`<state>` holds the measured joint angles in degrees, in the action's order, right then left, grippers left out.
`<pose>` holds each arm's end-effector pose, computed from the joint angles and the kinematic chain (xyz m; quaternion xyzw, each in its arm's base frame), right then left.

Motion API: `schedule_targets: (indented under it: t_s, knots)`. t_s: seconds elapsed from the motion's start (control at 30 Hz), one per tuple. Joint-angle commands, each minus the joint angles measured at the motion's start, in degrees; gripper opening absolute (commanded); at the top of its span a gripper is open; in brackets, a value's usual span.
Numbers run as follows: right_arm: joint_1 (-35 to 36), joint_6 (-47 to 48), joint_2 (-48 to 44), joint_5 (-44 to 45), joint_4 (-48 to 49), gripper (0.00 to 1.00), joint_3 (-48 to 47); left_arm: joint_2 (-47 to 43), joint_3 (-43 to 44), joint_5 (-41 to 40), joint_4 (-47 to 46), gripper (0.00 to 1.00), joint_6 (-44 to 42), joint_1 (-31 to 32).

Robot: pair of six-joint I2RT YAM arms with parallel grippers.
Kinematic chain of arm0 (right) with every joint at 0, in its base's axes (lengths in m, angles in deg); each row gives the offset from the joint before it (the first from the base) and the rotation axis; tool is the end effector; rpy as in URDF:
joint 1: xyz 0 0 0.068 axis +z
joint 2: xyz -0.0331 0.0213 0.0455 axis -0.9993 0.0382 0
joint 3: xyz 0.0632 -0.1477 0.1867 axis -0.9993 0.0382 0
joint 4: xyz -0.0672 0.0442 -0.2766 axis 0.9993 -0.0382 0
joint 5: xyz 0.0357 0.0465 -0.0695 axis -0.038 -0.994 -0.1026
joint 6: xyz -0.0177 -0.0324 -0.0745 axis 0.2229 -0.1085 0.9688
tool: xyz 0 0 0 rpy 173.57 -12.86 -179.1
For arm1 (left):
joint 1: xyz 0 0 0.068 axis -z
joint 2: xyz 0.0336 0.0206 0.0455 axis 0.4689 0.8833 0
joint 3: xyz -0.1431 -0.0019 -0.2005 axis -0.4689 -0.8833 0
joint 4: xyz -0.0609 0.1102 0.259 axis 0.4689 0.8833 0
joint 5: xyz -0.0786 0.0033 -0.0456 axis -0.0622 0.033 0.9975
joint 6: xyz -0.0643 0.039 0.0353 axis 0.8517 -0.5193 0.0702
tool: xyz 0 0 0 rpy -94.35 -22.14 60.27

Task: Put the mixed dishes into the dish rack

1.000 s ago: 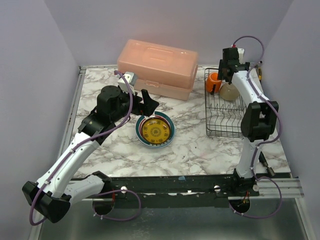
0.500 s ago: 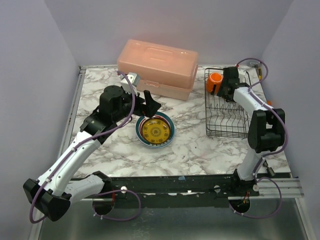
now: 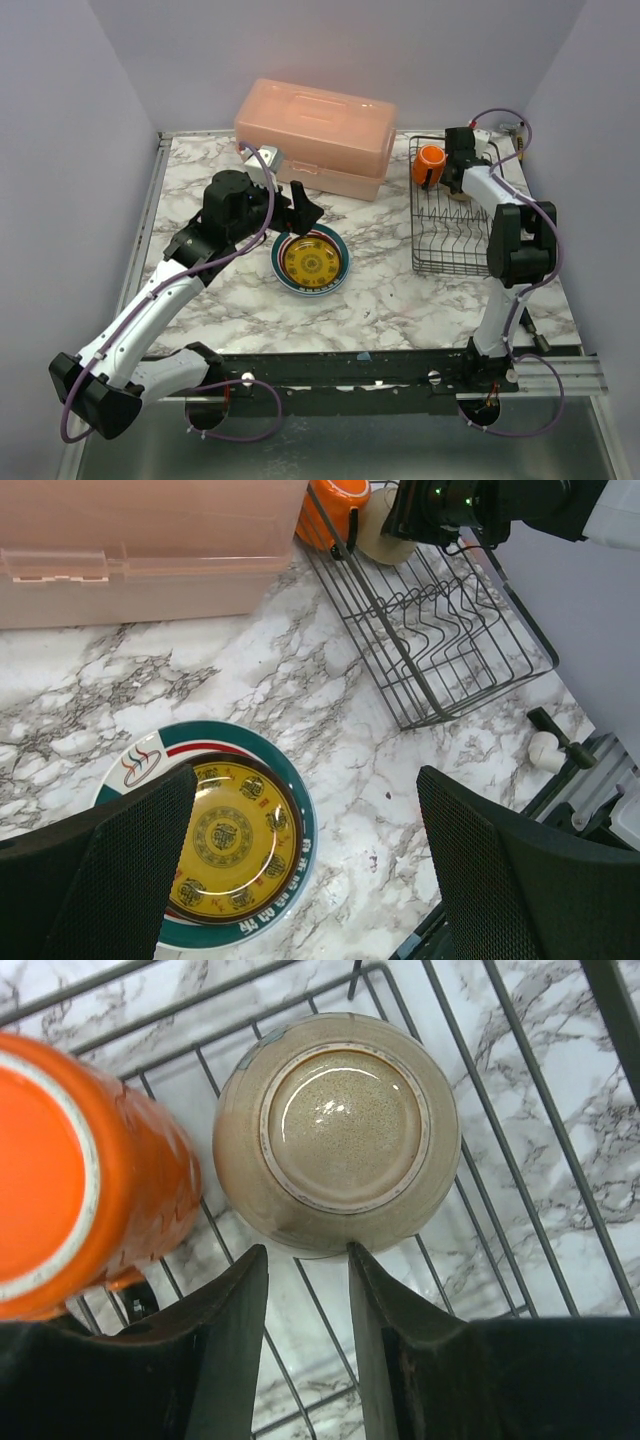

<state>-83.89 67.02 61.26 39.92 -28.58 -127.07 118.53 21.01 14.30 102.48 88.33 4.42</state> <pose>0.4792 0.0000 0.1538 0.2208 0.8815 -0.1324 0.3959 0.2578 -0.1797 0.3502 0.1406 0.7844 -0.3338 0.5035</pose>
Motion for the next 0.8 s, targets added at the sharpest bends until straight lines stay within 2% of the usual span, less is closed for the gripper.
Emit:
schedule_targets:
  t_s: [0.0, 0.1, 0.2, 0.33, 0.5, 0.6, 0.67, 0.77]
  knots:
    - [-1.09, 0.63, 3.31, 2.54, 2.10, 0.41, -3.29, 0.89, 0.54, -0.78, 0.67, 0.91, -0.96, 0.35]
    - [-1.20, 1.50, 5.13, 3.33, 2.25, 0.49, -5.49, 1.19, 0.60, -1.19, 0.85, 0.91, -1.13, 0.36]
    - [-1.08, 2.11, 5.38, 0.78, 1.54, 0.53, -6.84, 1.50, 0.67, -1.09, 0.82, 0.91, -1.22, 0.40]
    - [-0.73, 0.25, 0.08, -2.54, -2.22, 0.56, -4.38, 1.89, 0.96, -2.10, 1.26, 0.91, -1.66, 0.36]
    - [1.94, -1.83, -16.48, -6.16, -1.57, 0.74, 9.44, 2.16, 0.91, -1.94, 1.22, 0.91, -1.66, 0.34]
    - [6.83, -2.29, -29.94, -8.53, 0.73, 0.83, 20.40, 2.73, 0.73, -1.59, 0.97, 0.91, -1.57, 0.34]
    - [11.06, -3.21, -37.19, -10.16, 1.42, 0.87, 26.20, 3.33, 0.62, -1.74, 1.02, 0.91, -1.40, 0.29]
    - [18.67, -4.46, -43.31, -11.72, -0.68, 0.88, 30.07, 4.32, 0.46, -1.11, 0.54, 0.91, -1.14, 0.31]
